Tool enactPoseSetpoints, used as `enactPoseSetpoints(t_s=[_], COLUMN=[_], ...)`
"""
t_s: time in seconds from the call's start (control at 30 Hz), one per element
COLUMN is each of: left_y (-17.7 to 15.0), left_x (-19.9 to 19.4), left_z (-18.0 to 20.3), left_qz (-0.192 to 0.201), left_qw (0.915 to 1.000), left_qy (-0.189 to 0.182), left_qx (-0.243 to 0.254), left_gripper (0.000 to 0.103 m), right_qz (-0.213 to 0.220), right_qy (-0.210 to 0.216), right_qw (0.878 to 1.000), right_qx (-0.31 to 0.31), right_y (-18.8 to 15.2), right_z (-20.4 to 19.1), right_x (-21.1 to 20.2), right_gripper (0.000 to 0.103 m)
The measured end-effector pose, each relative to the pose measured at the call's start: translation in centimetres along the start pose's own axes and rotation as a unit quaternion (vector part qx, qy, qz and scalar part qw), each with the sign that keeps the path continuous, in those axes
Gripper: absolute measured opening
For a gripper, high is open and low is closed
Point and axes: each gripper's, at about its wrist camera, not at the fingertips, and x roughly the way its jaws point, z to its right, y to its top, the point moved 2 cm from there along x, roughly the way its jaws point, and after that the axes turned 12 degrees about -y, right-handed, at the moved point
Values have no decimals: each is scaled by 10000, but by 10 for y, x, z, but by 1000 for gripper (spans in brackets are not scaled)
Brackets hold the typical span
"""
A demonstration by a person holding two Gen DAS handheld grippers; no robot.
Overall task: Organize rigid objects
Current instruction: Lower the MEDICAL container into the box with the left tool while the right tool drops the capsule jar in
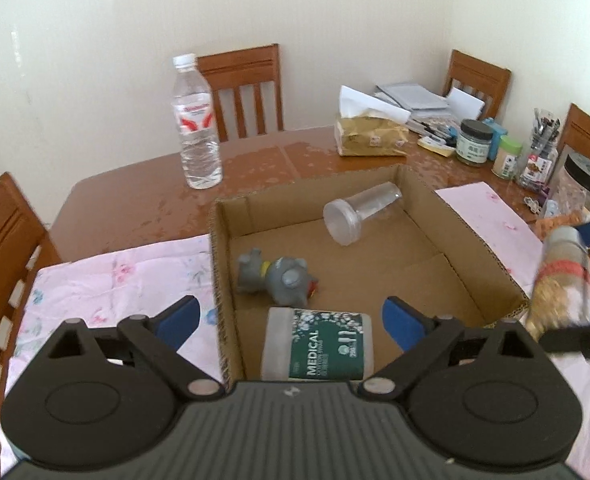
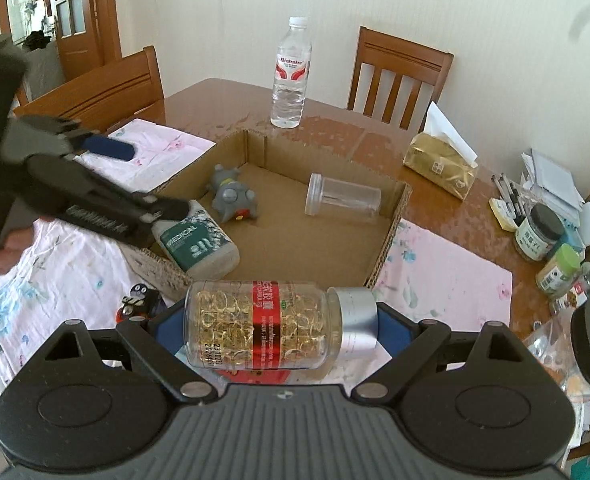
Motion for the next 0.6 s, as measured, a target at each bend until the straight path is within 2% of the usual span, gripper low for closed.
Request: enactPoseSetpoints(t_s=[0.2, 0.33, 0.53, 0.6], left_y=[-21, -34, -45, -46], left_x=[-23, -28, -43, -46], left_z=[0, -3, -9, -11], left_qz=[-81, -398, -385, -387], left_qw=[9991, 9971, 9963, 9959], left_qy=[398, 586, 632, 696], left_qx=[-123, -275, -437, -421], left_gripper=[100, 100, 100, 100], right_qz=[-26, -52, -25, 62], right_qy=[45, 70, -110, -205], right_qw=[10000, 9999, 9998, 9996], right_qx=[61, 134, 168, 201], right_y=[21, 37, 64, 74], right_z=[5, 8, 9, 9], right_x=[19, 38, 68, 75], right_gripper=[95, 95, 95, 98])
